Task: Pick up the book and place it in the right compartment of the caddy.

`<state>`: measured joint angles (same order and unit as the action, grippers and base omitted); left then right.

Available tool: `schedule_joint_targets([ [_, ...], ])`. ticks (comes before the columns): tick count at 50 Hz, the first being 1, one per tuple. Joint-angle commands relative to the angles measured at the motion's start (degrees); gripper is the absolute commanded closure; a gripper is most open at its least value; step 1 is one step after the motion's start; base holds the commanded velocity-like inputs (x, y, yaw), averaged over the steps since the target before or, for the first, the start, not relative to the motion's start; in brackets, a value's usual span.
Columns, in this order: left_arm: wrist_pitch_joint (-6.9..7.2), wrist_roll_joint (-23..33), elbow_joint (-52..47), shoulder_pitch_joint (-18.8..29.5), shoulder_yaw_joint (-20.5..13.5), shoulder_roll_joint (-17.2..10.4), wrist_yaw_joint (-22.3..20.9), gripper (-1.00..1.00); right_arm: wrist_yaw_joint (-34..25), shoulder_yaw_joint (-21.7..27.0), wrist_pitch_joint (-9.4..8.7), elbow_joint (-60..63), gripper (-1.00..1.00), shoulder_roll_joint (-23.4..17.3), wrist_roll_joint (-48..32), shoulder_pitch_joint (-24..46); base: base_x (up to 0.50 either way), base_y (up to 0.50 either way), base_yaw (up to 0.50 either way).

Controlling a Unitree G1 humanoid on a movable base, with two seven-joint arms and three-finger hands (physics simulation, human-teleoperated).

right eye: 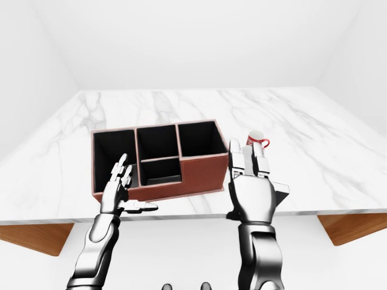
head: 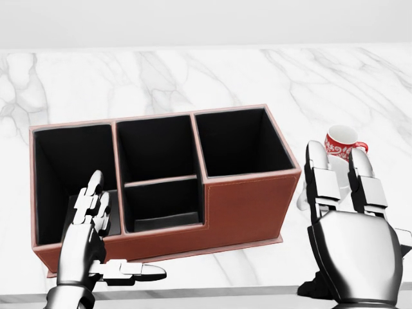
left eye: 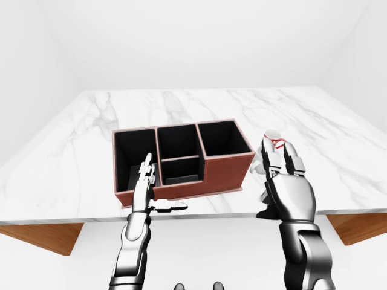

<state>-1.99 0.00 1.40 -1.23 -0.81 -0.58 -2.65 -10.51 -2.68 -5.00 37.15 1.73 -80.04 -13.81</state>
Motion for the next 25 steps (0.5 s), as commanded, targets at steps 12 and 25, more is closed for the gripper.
schedule_joint_targets([
  [12, 0.35, -0.2, -0.6, -0.2, 0.0, 0.0, 0.0, -1.00, -1.4, 7.1, 0.00, 0.6, -1.00, 0.5, 0.8, -3.7, 0.00, 0.00, 0.00],
  [25, 0.24, -0.1, -0.5, -0.2, 0.1, 0.1, 0.0, -1.00, 1.4, 13.8, 0.00, -3.2, -1.00, 0.5, 3.9, -3.9, 0.00, 0.00, 0.00],
])
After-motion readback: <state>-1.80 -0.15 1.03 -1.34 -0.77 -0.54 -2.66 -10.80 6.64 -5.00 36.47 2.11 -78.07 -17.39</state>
